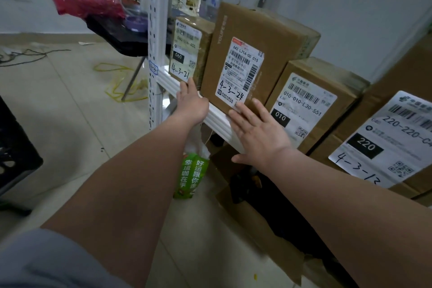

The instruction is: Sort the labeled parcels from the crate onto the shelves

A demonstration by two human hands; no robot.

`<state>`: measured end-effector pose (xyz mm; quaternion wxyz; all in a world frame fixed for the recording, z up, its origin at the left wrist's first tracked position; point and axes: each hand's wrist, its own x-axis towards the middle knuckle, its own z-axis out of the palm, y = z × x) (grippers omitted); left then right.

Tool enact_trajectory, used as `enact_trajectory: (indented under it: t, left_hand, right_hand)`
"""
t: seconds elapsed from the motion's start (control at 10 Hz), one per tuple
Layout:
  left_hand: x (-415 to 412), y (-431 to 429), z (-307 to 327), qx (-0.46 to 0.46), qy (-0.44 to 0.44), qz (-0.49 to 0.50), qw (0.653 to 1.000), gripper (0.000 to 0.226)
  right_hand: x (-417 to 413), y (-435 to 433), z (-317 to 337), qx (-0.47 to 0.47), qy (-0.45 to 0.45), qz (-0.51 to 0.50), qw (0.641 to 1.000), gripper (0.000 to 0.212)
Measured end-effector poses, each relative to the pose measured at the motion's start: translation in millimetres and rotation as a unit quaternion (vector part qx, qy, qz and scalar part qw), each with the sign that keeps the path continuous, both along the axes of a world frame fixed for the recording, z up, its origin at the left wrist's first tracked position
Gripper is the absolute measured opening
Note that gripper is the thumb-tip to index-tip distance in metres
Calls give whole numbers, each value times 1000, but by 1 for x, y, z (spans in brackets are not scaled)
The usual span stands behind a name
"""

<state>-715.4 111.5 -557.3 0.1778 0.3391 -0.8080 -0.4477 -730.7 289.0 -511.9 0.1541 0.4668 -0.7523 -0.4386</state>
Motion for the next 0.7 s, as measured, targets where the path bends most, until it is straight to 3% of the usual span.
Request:
enact_trajectory:
  t: [0.5,0.7]
  left_hand:
    - [-2,6,2,-3,1,5,1000,72]
    - [29,43,24,-53,66,56,995,46]
  right_hand:
    - [6,0,-5,0,-7,-13,1000,97]
    - [18,5,6,32,-5,-1,999,88]
